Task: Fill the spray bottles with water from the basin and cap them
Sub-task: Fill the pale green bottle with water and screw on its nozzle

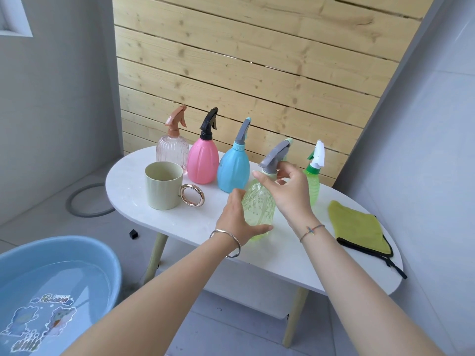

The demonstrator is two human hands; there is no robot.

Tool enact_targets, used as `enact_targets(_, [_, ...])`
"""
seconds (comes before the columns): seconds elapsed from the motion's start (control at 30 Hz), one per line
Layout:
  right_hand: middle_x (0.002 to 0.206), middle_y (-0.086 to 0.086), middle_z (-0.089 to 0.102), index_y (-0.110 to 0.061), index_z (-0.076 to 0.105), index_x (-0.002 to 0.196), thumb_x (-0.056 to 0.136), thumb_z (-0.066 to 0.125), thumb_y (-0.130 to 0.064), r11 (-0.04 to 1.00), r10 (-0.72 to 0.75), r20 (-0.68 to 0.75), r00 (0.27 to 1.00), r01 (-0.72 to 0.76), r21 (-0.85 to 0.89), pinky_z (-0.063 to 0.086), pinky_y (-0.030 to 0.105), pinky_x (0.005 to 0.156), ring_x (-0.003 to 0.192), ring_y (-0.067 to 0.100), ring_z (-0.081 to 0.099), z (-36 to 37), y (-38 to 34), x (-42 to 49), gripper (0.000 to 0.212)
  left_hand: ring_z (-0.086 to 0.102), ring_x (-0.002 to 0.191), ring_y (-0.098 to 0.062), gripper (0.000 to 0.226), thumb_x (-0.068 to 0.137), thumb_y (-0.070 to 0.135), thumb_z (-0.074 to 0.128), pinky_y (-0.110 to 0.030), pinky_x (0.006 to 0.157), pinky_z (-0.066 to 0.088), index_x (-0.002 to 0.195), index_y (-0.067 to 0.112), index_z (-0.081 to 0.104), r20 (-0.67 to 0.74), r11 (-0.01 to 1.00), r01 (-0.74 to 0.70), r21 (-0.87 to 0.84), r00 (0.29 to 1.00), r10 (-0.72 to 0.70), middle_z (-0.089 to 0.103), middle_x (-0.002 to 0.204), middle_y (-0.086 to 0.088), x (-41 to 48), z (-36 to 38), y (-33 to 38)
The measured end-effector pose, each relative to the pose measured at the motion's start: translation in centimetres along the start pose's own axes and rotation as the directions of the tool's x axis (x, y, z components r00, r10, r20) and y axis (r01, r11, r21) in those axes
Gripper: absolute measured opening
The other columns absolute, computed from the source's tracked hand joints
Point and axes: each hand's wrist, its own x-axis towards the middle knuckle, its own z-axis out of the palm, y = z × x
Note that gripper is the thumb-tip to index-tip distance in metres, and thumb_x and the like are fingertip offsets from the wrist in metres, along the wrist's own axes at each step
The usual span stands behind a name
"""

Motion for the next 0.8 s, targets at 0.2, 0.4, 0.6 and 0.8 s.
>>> enact_targets(0.2, [0.108,-0.015,0.067,-0.028,0.063,0.106,0.091,0.062,-0.027,0.993,0.023,0.289,0.957,-0.056,0.106,0.041,0.016,0.091,0.107,-0.002,0.059,-1.8,-0.3,-0.1,0.015,0.046,0.101,-0.016,0.077,0.061,0.042,0.089,-0.038,0.089,0.044,0.113,0.014,0.039,0.004,1.0,0.003,0.023,1.0,-0.004,0.045,0.111,0.003,0.2,-0.1,-0.1])
enact_targets(0.4, [0.085,-0.014,0.068,-0.027,0.064,0.084,0.071,0.083,-0.024,0.989,0.032,0.03,0.999,-0.036,0.145,0.048,0.016,0.081,0.082,0.003,0.063,-1.3,0.0,0.1,0.023,0.047,0.103,-0.016,0.079,0.059,0.043,0.089,-0.039,0.09,0.044,0.113,0.014,0.041,0.005,1.0,0.013,0.015,1.0,-0.014,0.047,0.111,0.003,0.3,-0.1,-0.1])
enact_targets(0.6, [0.09,-0.011,0.064,-0.016,0.061,0.094,0.069,0.083,-0.038,0.999,0.039,-0.084,0.996,-0.037,0.019,0.04,0.009,0.075,0.087,0.003,0.058,0.0,0.1,-0.2,0.04,0.046,0.114,-0.017,0.085,0.06,0.044,0.088,-0.037,0.095,0.043,0.121,0.012,0.04,-0.024,1.0,0.019,0.012,1.0,-0.019,0.042,0.116,0.005,0.1,0.3,0.0])
enact_targets(0.8, [0.092,-0.015,0.073,-0.028,0.07,0.094,0.087,0.068,-0.017,0.959,0.021,0.228,0.974,-0.083,0.27,0.046,0.012,0.086,0.096,-0.002,0.064,-1.7,-0.1,0.1,0.013,0.045,0.114,-0.019,0.084,0.06,0.045,0.088,-0.039,0.094,0.043,0.12,0.013,0.04,-0.024,0.999,0.027,0.022,0.999,-0.026,0.04,0.114,0.006,0.1,0.3,0.0])
